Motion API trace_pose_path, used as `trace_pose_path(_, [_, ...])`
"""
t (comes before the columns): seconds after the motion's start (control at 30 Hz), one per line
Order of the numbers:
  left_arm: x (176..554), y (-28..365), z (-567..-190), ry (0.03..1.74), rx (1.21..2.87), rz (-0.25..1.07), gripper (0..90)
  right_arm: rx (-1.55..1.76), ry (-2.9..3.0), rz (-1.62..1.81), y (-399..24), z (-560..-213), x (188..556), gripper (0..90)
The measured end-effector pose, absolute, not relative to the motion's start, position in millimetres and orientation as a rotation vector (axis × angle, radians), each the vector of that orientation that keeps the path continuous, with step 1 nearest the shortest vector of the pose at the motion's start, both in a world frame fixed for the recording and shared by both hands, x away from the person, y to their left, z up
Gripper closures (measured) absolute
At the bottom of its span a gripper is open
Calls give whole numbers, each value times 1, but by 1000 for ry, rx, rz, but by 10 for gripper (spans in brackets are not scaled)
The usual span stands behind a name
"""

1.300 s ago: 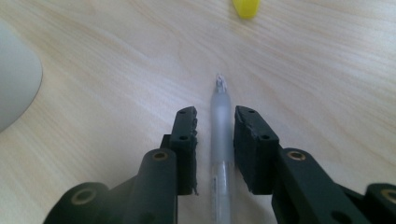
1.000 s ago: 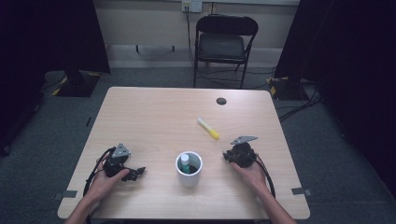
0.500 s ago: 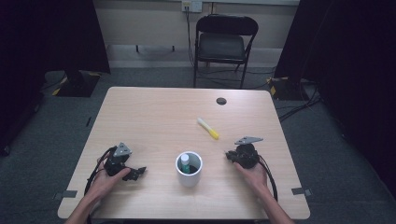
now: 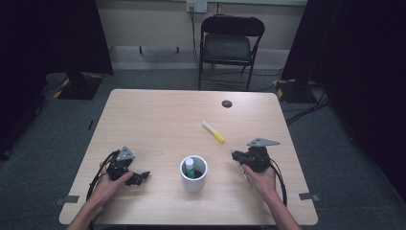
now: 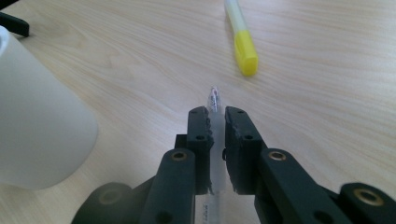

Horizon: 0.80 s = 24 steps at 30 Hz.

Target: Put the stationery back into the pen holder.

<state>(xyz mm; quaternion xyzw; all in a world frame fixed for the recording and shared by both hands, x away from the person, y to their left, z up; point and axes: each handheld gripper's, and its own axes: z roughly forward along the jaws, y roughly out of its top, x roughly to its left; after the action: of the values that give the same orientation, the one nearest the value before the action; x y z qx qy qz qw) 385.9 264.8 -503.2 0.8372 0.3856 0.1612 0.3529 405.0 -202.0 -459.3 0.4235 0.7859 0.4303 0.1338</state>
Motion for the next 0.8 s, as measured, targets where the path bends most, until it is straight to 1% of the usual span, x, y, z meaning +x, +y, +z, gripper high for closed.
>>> trace_pose_path(0.8, [386, 265, -503, 999, 2164, 417, 0, 1112, 2200, 1422, -193, -431, 394, 810])
